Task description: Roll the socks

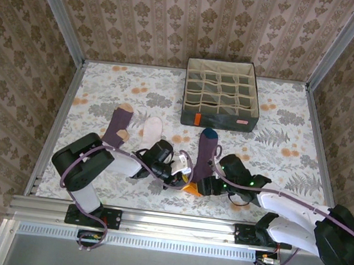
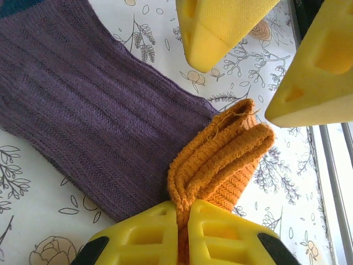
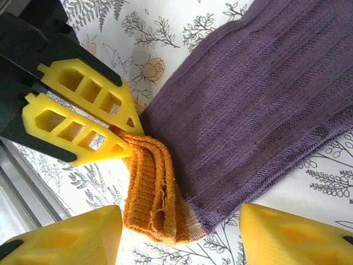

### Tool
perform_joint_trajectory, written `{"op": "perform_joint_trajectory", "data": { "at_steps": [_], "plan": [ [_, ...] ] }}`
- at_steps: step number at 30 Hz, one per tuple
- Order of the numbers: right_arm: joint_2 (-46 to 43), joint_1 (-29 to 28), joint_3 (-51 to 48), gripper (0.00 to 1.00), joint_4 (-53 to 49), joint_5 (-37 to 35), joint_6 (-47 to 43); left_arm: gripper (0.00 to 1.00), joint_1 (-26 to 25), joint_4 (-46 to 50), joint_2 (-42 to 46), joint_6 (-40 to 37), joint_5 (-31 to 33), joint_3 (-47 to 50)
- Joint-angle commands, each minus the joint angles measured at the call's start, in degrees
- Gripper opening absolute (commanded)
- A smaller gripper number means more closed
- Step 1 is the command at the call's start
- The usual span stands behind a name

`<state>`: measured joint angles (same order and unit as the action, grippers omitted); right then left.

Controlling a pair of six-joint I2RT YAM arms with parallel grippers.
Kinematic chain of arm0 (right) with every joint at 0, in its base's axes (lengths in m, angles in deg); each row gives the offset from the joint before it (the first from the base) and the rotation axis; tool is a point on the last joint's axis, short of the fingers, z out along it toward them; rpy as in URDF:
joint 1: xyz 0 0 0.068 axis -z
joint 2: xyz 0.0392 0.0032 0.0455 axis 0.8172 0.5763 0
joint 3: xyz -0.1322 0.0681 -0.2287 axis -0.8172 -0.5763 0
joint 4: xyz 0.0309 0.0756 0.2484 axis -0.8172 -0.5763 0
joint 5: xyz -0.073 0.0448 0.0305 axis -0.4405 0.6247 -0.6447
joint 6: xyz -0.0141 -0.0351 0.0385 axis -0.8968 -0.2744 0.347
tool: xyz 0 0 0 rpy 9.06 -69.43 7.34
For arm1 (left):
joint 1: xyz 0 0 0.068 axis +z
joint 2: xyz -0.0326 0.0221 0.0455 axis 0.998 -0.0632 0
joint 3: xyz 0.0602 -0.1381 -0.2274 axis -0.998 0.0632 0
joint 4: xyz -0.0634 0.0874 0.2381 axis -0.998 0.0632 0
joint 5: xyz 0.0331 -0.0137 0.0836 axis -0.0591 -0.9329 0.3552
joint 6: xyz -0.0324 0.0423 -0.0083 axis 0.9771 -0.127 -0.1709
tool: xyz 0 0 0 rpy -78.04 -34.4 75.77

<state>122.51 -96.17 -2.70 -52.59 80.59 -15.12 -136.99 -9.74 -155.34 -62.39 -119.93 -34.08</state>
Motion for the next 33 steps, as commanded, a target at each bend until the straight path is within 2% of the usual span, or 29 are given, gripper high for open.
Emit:
{"op": "perform_joint_trajectory", "data": {
  "at_steps": [1,10,12,16,20,23,26,33],
  "plan": [
    [1.8,-1.0,2.4,0.58,1.3,1.1,-1.1,0.00,-0.5,3.7,-1.2,0.8,2.0,-1.1],
    [7.5,-4.2,5.9,0.56,0.1,0.9,-1.8,0.00,-0.5,5.9,-3.8,1.4,3.2,-3.2],
    [8.2,-4.1,6.4,0.48,-1.0,-1.2,-1.5,0.00,-0.5,5.9,-4.2,1.5,3.3,-3.4],
    [10.2,-4.2,8.6,0.26,-5.1,-4.9,-0.9,0.00,-0.5,6.2,-3.8,1.0,3.2,-3.4],
    [12.9,-4.1,9.5,0.13,-7.1,-6.4,-0.4,0.00,-0.6,2.3,-2.8,0.0,5.3,-1.0],
    [15.1,-4.0,10.9,0.09,-9.6,-7.0,-0.6,0.00,-0.6,-3.3,-1.5,-0.8,6.4,2.3],
    [16.9,-3.9,11.9,0.06,-11.2,-6.5,-0.9,0.05,-0.7,-7.0,0.3,-2.7,7.3,4.6],
    [20.6,-2.7,12.4,0.01,-12.4,-4.8,-0.6,0.15,-0.8,-9.3,5.8,-9.0,10.6,7.3]
  ]
}}
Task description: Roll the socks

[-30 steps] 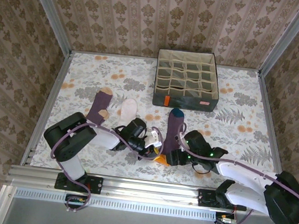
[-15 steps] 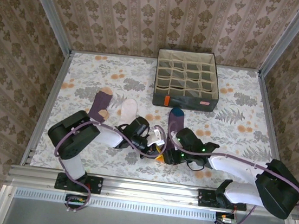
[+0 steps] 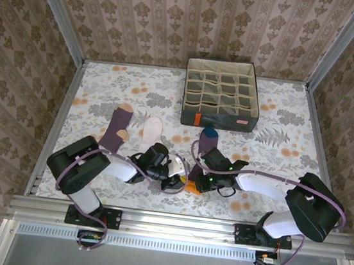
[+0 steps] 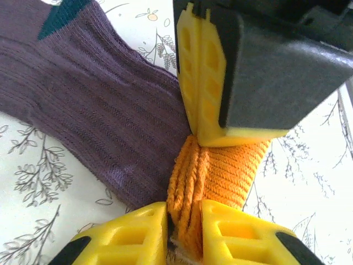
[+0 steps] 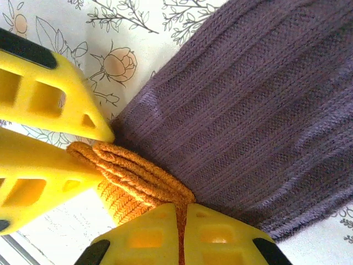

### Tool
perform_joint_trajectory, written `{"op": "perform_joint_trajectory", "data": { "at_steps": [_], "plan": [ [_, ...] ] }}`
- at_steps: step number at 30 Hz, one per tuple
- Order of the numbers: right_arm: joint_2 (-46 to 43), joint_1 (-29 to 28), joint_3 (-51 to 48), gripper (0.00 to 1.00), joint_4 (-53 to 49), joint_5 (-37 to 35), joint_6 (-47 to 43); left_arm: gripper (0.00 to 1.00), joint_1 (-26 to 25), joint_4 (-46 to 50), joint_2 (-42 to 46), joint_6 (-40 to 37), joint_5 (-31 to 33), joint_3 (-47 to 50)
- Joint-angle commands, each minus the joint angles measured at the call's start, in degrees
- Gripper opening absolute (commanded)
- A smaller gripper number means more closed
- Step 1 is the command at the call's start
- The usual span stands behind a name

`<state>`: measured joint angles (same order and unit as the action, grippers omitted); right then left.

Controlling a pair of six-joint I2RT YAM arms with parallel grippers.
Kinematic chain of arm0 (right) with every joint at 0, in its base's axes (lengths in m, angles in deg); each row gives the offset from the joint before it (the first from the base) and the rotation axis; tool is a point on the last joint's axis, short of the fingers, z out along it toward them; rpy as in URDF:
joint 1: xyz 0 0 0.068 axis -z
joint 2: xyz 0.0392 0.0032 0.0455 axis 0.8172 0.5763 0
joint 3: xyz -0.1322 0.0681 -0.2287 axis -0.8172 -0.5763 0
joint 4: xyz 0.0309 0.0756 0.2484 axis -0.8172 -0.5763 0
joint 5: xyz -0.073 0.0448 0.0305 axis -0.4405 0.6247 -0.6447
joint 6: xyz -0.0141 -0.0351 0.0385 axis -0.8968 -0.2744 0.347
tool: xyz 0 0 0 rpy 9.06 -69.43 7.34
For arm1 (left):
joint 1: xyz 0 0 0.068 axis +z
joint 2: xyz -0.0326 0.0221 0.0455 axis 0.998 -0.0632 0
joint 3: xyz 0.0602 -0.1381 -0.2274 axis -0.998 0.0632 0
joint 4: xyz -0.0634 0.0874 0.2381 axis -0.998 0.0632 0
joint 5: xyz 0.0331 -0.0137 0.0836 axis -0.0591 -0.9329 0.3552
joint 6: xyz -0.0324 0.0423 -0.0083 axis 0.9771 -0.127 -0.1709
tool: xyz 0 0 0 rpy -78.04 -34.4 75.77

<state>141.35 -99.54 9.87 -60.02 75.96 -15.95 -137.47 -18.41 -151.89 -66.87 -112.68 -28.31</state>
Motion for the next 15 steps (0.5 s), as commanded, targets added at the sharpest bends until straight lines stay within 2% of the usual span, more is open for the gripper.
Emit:
{"op": "perform_joint_trajectory", "data": {
  "at_steps": [1,9,15],
  "plan": [
    [1.9,0.9,-0.3,0.01,-5.1,0.1,0.2,0.16,-0.2,-1.2,3.5,-5.5,4.1,2.2],
    [1.8,3.0,-1.4,0.00,-5.1,2.0,0.4,0.21,-0.4,-0.4,14.0,-12.8,8.5,5.7],
    [2.2,4.8,-1.6,0.00,-4.9,4.1,-0.1,0.22,-4.3,4.8,18.5,-21.4,14.6,5.9]
  ]
}}
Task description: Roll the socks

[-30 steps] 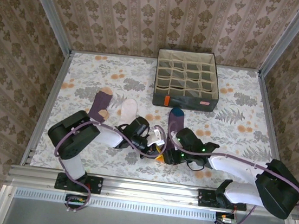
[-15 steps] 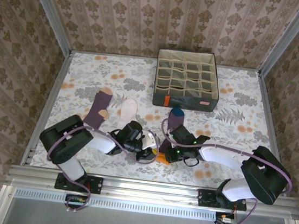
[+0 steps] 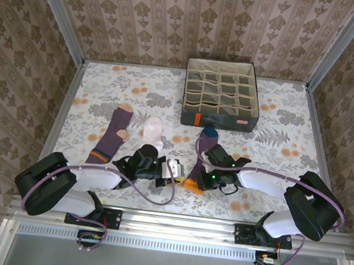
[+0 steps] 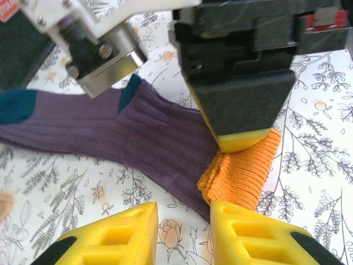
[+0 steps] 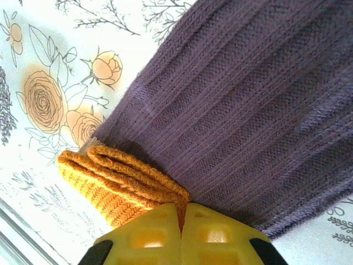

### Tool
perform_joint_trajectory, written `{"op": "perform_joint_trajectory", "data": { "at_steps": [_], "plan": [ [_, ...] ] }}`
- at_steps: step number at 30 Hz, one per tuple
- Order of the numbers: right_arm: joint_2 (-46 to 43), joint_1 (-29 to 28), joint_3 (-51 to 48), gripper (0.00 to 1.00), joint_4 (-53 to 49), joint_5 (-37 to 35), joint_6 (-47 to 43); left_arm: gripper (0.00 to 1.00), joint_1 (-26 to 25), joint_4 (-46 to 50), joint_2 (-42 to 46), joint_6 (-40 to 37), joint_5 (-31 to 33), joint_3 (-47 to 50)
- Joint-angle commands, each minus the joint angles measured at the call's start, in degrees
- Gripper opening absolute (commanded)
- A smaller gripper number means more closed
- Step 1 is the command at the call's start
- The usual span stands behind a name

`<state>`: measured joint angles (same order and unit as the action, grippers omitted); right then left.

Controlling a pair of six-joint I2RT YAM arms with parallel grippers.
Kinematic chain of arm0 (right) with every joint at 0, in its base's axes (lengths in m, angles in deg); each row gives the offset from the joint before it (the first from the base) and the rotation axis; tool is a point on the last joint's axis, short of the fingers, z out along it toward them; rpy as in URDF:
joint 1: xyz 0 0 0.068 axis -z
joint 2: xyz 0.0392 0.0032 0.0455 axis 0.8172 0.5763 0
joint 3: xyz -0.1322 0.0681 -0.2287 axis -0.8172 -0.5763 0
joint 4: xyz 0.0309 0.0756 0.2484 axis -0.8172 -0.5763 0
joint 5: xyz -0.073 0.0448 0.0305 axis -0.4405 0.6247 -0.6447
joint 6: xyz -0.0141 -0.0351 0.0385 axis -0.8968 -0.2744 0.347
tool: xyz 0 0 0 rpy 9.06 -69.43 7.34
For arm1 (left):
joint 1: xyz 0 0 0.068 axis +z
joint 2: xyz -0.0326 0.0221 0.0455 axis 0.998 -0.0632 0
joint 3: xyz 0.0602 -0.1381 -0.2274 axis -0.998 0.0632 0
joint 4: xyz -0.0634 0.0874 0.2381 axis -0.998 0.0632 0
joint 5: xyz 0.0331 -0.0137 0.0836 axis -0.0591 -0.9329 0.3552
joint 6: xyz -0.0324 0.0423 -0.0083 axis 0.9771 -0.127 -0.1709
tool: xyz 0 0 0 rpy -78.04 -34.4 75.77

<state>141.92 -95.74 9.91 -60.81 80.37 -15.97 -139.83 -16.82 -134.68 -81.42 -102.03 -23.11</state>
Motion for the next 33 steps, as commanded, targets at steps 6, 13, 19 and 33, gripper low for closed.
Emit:
{"op": "perform_joint_trajectory", "data": {
  "at_steps": [6,13,19,33],
  "plan": [
    [3.2,1.9,-1.8,0.00,-3.3,1.2,-0.7,0.21,-8.3,6.2,-0.5,-15.2,10.7,-1.3],
    [6.8,2.3,-0.6,0.00,-3.7,3.8,-2.7,0.22,-11.2,8.6,-7.6,-22.1,10.8,-6.5],
    [9.0,2.8,0.6,0.00,-4.8,5.3,-4.1,0.22,-11.9,11.5,-12.6,-25.2,10.1,-10.3],
    [10.6,5.0,1.0,0.00,-5.6,7.0,-5.3,0.34,-12.6,13.6,-11.6,-24.2,11.8,-8.6]
  ]
}}
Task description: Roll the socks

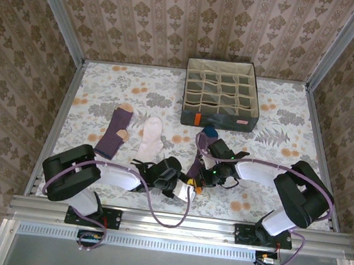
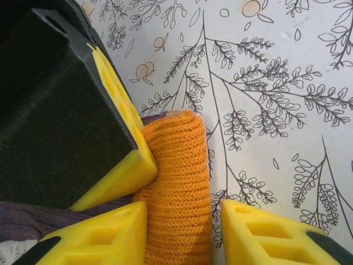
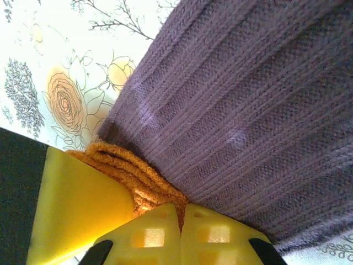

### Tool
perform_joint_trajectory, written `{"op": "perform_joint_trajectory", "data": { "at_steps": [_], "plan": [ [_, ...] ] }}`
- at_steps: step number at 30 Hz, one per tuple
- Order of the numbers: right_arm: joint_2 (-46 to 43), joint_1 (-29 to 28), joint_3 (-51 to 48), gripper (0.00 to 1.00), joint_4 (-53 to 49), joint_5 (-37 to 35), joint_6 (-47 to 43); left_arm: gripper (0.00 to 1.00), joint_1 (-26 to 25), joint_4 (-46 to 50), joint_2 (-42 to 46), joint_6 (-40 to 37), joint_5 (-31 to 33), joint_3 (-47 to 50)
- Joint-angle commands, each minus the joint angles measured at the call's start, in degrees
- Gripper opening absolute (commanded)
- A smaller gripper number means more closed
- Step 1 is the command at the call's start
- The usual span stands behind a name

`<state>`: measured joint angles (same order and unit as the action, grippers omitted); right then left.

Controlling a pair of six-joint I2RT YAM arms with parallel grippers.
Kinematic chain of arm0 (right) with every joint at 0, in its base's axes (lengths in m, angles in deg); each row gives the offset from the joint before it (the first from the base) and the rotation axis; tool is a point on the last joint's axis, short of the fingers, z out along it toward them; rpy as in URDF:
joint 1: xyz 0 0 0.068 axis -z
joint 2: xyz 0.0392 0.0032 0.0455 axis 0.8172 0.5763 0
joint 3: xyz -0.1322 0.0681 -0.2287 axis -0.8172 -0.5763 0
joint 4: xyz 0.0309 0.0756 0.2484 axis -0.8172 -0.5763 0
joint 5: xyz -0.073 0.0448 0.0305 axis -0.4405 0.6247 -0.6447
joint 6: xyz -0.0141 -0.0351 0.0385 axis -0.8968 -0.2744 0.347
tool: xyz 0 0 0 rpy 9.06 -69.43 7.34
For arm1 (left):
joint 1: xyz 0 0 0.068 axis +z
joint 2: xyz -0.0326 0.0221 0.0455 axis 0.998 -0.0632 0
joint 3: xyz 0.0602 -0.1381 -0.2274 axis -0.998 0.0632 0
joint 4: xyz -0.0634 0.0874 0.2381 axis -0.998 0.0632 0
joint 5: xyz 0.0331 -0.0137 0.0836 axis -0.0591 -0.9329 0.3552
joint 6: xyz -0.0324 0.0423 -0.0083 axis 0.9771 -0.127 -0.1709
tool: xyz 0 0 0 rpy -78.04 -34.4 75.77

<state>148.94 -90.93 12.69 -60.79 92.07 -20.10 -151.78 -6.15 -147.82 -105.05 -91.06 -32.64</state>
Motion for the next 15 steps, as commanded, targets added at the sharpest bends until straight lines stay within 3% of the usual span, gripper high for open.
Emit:
{"op": "perform_joint_trajectory", "data": {
  "at_steps": [1,6,9,12,15],
  "plan": [
    [3.7,0.2,-1.7,0.00,-5.7,-4.6,-1.3,0.35,-0.7,3.1,1.5,-0.6,1.2,1.1],
    [3.7,0.3,-1.5,0.00,-5.7,-3.8,-1.5,0.36,-0.7,2.1,-1.5,-0.1,4.5,0.5],
    [2.7,0.4,-1.8,0.02,-5.1,-3.3,-1.4,0.25,-0.7,3.9,-3.2,1.1,4.4,-1.2],
    [0.1,0.8,-2.7,0.13,-3.8,-3.2,-0.5,0.03,-0.3,6.9,-3.3,2.8,0.8,-2.6],
    [-3.9,2.3,-4.5,0.29,-0.8,-2.0,1.5,0.00,1.3,8.9,-2.6,5.7,-6.2,-3.2]
  ]
}}
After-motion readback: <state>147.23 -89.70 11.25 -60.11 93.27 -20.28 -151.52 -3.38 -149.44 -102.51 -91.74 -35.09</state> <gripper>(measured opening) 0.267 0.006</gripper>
